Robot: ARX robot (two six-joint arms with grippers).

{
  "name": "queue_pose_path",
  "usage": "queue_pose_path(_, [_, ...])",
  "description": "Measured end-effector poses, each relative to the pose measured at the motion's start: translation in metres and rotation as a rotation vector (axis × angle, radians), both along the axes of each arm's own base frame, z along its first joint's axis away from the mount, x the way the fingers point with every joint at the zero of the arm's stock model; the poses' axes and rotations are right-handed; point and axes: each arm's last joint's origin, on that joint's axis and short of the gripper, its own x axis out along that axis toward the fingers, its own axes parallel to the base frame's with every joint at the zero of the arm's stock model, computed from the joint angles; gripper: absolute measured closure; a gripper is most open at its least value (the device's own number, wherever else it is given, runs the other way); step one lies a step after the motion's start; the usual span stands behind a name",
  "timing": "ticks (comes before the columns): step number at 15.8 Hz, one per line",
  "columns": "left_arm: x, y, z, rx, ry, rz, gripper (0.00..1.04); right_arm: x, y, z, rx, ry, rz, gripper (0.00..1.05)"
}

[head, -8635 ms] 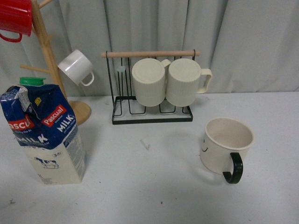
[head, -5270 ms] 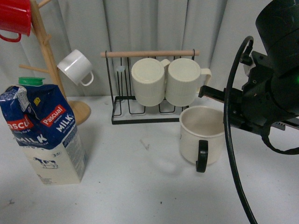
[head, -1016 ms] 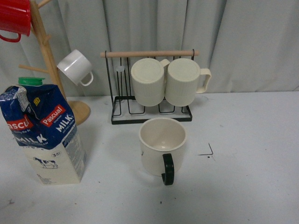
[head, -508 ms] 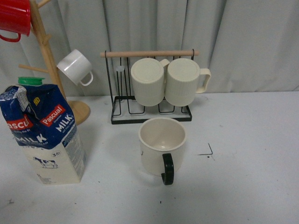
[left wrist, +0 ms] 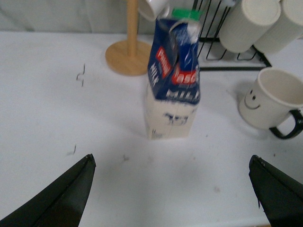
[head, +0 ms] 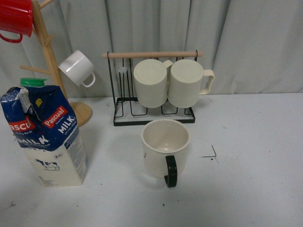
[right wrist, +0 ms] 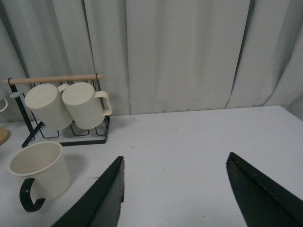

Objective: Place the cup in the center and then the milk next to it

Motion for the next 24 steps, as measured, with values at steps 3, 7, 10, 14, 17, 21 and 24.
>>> queue_pose_path(3, [0.051, -0.013, 0.027, 0.003, -0.103, -0.053, 0.07, 0.000, 0.000, 0.000, 0.001, 0.000, 0.000, 0.06])
queue_pose_path(7, [0.114, -0.027, 0.016, 0.041, -0.082, -0.119, 0.07, 0.000, 0.000, 0.000, 0.001, 0.001, 0.000, 0.06])
queue_pose_path(10, [0.147, -0.015, 0.005, 0.086, -0.048, -0.097, 0.07, 0.000, 0.000, 0.000, 0.001, 0.000, 0.000, 0.06])
queue_pose_path(14, [0.155, -0.008, 0.000, 0.113, -0.021, -0.064, 0.07, 0.000, 0.000, 0.000, 0.001, 0.001, 0.000, 0.06])
queue_pose_path(17, [0.160, 0.000, -0.006, 0.121, 0.007, -0.044, 0.07, 0.000, 0.000, 0.000, 0.001, 0.000, 0.000, 0.06])
queue_pose_path(21, [0.180, -0.018, -0.026, 0.042, 0.096, -0.089, 0.07, 0.000, 0.000, 0.000, 0.001, 0.001, 0.000, 0.06])
queue_pose_path(24, [0.185, -0.023, -0.030, 0.048, 0.106, -0.077, 0.44, 0.000, 0.000, 0.000, 0.001, 0.001, 0.000, 0.06])
